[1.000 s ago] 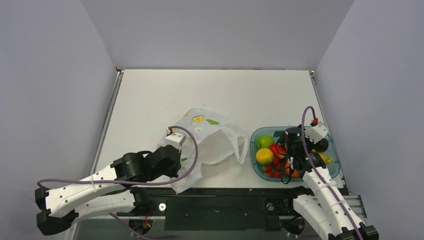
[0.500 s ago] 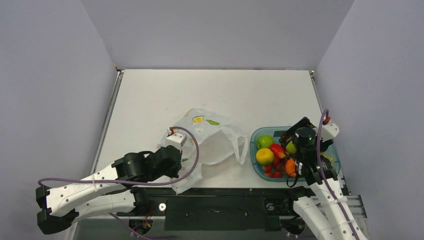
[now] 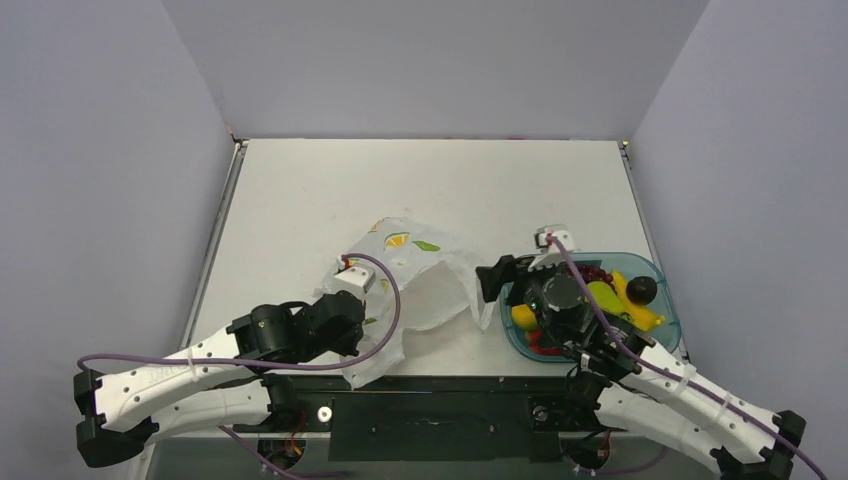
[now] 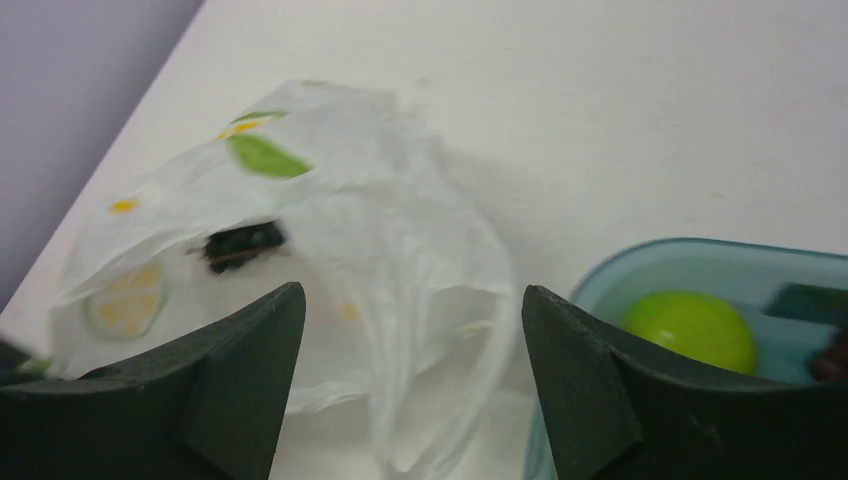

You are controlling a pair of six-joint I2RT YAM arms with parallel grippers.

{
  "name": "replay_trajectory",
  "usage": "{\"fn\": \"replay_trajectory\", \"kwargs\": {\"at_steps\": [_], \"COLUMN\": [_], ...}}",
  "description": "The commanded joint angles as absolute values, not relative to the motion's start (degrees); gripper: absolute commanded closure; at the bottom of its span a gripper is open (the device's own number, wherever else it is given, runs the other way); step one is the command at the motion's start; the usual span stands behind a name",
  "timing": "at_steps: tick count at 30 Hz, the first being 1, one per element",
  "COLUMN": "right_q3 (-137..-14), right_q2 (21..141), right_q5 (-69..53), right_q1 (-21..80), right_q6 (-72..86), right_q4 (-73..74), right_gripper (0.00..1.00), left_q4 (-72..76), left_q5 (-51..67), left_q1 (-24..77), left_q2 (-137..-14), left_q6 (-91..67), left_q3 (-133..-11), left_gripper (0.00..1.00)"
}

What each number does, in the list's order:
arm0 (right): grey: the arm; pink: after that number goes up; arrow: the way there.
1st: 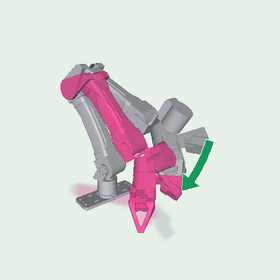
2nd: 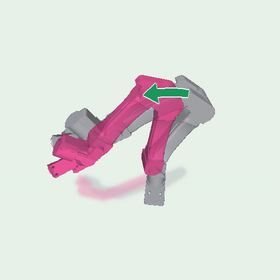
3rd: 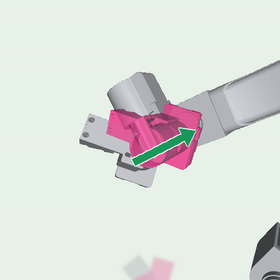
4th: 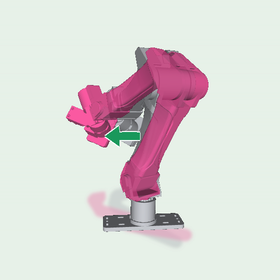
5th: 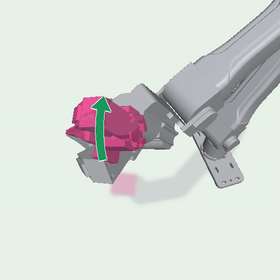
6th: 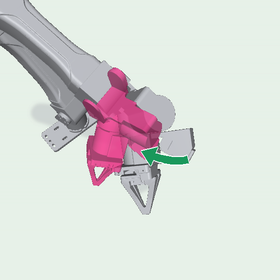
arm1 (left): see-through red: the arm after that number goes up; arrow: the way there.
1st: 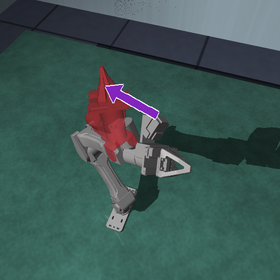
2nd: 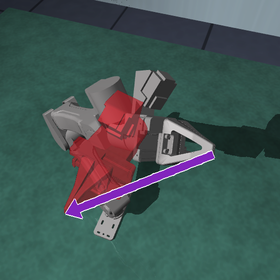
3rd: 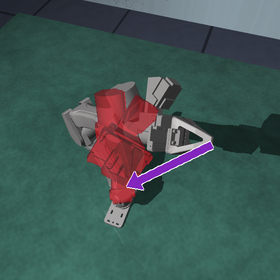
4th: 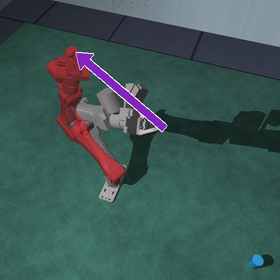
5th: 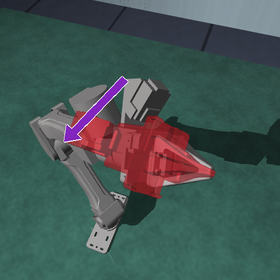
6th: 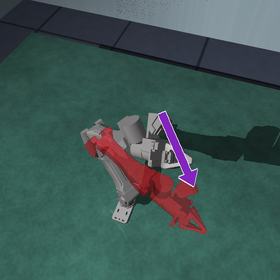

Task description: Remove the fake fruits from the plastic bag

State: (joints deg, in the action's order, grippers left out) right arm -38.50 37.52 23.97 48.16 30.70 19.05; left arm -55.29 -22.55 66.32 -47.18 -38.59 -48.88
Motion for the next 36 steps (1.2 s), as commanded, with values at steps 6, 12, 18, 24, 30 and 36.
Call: {"fn": "replay_trajectory", "kwargs": {"at_steps": [6,12,18,24,30,36], "right_q3": [-33.11,-32.58,-34.71,-33.97,-31.45,-31.06], "right_q2": [48.69,63.37,74.48,80.6,80.01,78.48], "right_q5": [1.2,1.01,15.65,10.04,6.46,4.09], "right_q1": [61.64,62.83,60.25,56.08,55.72,55.75], "right_q6": [27.62,30.18,36.07,40.52,41.33,33.82], "right_q4": [-10.24,-20.83,-20.55,-29.56,-35.17,-31.32], "right_gripper": [0.43,0.57,0.67,0.63,0.58,0.45], "left_q4": [-55.19,-55.46,-51.32,-42.23,-46.75,-51.87], "left_q5": [-23.52,-21.74,-18.5,-12.35,-10.81,-14.58], "left_q1": [66.75,66.71,66.62,66.62,68.05,68.38], "left_q2": [-47.4,-47.13,-48.67,-61.28,-69.83,-53.59], "left_q6": [-39.19,-38.9,-37.53,-31.28,-34.29,-50.34], "left_q3": [-50.13,-51.11,-58.74,-73.24,-80.5,-57.01], "left_gripper": [1.0,1.0,1.0,1.0,1.0,1.0]}}
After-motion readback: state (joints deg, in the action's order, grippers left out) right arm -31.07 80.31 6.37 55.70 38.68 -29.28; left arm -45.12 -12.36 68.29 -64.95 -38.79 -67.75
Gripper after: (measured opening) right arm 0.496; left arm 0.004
